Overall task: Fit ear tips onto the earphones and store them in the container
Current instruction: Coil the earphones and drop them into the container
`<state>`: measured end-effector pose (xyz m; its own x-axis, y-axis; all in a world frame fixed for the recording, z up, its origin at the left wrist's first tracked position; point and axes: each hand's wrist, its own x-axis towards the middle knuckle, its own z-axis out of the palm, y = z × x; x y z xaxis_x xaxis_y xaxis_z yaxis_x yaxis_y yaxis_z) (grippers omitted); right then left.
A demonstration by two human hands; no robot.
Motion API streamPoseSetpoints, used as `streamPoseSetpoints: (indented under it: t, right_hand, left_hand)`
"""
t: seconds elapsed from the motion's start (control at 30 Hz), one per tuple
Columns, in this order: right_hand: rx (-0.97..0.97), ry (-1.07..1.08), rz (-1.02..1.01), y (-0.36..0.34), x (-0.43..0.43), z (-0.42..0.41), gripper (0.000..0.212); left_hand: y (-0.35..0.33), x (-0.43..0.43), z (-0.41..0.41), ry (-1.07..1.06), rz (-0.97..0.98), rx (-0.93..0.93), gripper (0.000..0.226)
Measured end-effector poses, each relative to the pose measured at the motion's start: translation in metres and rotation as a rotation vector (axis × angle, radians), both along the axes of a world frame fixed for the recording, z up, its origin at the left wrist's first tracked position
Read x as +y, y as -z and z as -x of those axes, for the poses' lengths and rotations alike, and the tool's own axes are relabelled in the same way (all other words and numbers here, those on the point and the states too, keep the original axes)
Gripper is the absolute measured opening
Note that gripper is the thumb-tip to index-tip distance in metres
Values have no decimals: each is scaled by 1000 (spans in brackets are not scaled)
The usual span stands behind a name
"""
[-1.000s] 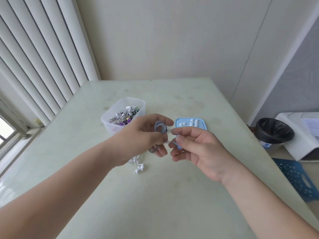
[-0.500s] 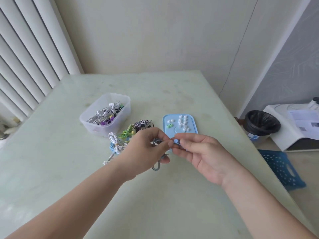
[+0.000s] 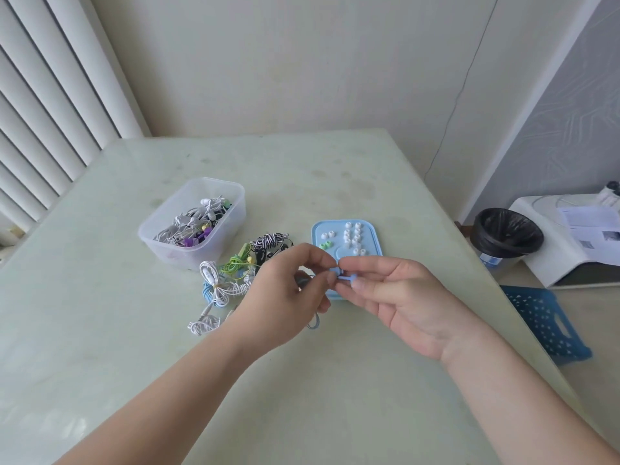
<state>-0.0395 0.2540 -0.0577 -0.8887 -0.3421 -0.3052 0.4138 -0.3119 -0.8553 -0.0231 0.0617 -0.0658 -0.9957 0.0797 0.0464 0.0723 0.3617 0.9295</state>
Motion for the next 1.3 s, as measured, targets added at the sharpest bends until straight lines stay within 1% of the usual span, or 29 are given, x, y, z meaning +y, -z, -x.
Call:
streamPoseSetpoints:
  t: [0.07,0.2,0.33,0.43,0.57,0.67,0.73,0.87,0.97,1.1,1.2,1.3]
  right_hand:
    - [17,-13,17,0,-1,-2,34]
    - [22,73,10,1,-5,-4,24]
    - [19,79,-48,-2,-5,-7,22]
    - [22,94,-102,-2,-4,-8,21]
    - [114,106,-194,2,-2,-10,18]
    - [115,57,-138,2,2,-11,20]
    - [118,31,-115,2,6,-11,22]
    - [142,44,-235,8,11,-7,15]
    - [135,63,-284,9,11,-2,12]
    - [161,36,-361,3,11,4,18]
    - [152,36,-361,-1,11,9,26]
    - [164,-37,-388,-2,13,16,20]
  left_hand:
    - [2,-1,0,-33,-45,-7,6]
    - [5,0,-4,-59,-155,-1,3]
    - [9,-1,-3,-137,-241,34,4]
    - [10,-1,-3,-163,-241,40,5]
    - [10,3,-4,-176,-266,12,8]
    - [11,7,-5,-149,-212,18,15]
    - [12,9,-5,-138,-213,25,17]
    - [13,12,-1,-153,-213,54,17]
    - [15,16,1,-107,-173,69,13]
    - [19,23,3,-19,-83,90,12]
    - [22,25,3,-5,-150,54,10]
    - [27,24,4,-17,-222,23,9]
